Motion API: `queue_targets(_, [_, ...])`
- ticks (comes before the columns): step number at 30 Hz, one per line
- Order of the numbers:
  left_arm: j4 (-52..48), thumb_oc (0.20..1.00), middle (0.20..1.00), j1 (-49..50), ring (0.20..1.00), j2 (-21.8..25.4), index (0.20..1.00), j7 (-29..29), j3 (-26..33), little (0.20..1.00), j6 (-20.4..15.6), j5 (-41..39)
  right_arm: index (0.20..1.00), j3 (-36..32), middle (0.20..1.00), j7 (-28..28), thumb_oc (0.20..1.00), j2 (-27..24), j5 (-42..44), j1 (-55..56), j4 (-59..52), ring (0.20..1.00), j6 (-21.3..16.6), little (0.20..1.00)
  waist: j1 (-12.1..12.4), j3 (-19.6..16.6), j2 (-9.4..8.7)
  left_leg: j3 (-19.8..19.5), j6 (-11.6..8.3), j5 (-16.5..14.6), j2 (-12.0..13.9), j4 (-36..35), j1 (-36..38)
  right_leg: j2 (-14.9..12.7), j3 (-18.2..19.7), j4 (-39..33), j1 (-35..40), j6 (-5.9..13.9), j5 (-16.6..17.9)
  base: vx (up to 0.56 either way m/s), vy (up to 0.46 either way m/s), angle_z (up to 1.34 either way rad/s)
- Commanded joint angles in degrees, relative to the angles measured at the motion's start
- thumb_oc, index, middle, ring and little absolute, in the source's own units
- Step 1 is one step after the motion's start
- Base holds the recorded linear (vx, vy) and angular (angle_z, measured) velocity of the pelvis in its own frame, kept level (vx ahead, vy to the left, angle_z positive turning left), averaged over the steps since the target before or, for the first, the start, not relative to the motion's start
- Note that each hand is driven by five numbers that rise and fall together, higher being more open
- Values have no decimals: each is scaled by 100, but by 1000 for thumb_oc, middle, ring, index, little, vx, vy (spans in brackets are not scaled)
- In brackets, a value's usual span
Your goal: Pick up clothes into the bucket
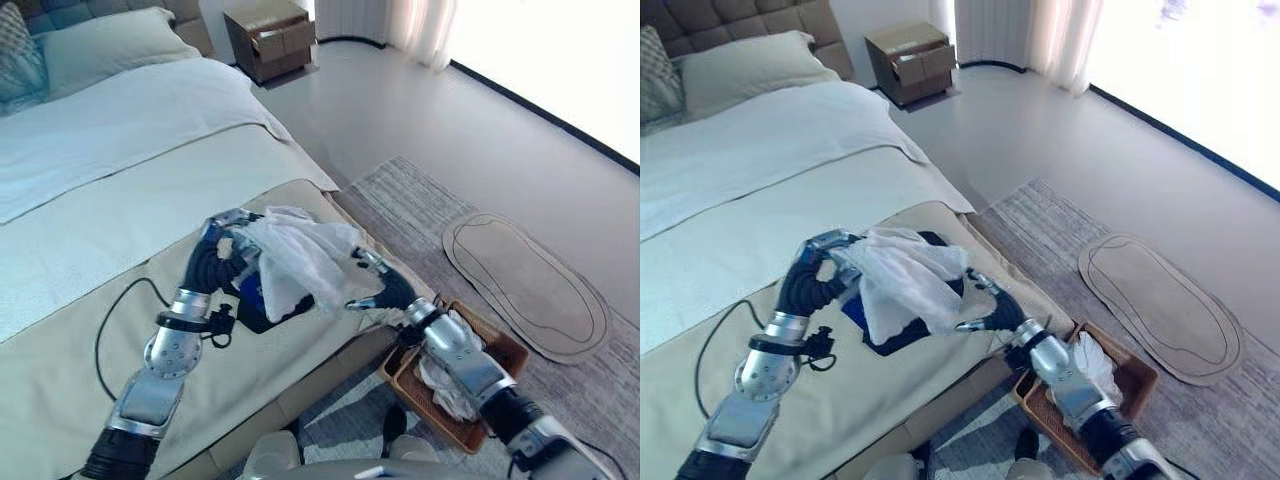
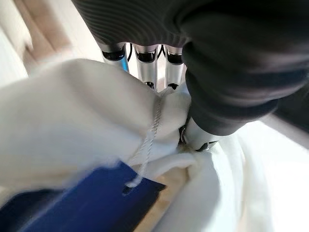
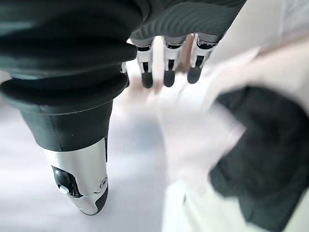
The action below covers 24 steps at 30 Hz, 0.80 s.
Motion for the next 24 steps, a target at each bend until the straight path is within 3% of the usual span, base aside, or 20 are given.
queue_targets(1, [-322, 200, 200, -415, 200, 117, 200, -155, -85, 200, -188, -381, 1000, 206, 1000, -16, 1000, 402, 57, -418, 40, 1000, -112, 1000, 83, -172, -251, -128, 78, -417, 46, 398, -53, -263, 29, 305, 30, 256, -134, 43, -28, 3])
queue_targets(8, [-399, 200, 200, -538, 200, -10, 200, -292, -555, 200, 0, -440, 1000, 421, 1000, -53, 1000, 637, 231, -490, -240, 1000, -29, 1000, 31, -315, -243, -108, 61, -327, 63, 159, 135, -196, 55, 242, 116, 242, -138, 11, -7, 0])
queue_targets(12, [-452, 200, 200, -631, 200, -86, 200, -213, -811, 200, 68, -327, 1000, 492, 1000, -28, 1000, 870, 903, -435, -375, 1000, -7, 1000, -19, -339, -229, -88, 70, -301, 54, 117, 155, -181, 73, 246, 83, 242, -119, 0, 0, 0])
queue_targets(16, [-456, 200, 200, -703, 200, -128, 200, -202, -956, 200, 86, -324, 1000, 633, 1000, 28, 1000, 887, 1011, -450, -527, 1000, 16, 1000, -50, -342, -228, -88, 73, -298, 52, 99, 169, -185, 87, 256, 88, 239, -122, 0, 0, 0])
queue_targets(18, [-490, 200, 200, -737, 200, -154, 200, -209, -1012, 200, 95, -319, 200, 688, 200, 114, 200, 873, 1136, -443, -620, 200, 5, 200, -68, -341, -233, -93, 72, -302, 45, 96, 184, -186, 81, 266, 98, 241, -133, 0, 0, 0])
queue_targets(24, [-519, 200, 200, -691, 200, -149, 200, -125, -988, 200, 95, -291, 200, 665, 200, 81, 200, 884, 1384, -369, -590, 200, -38, 200, -78, -348, -235, -99, 77, -318, 37, 116, 177, -198, 72, 248, 103, 256, -113, 0, 0, 0])
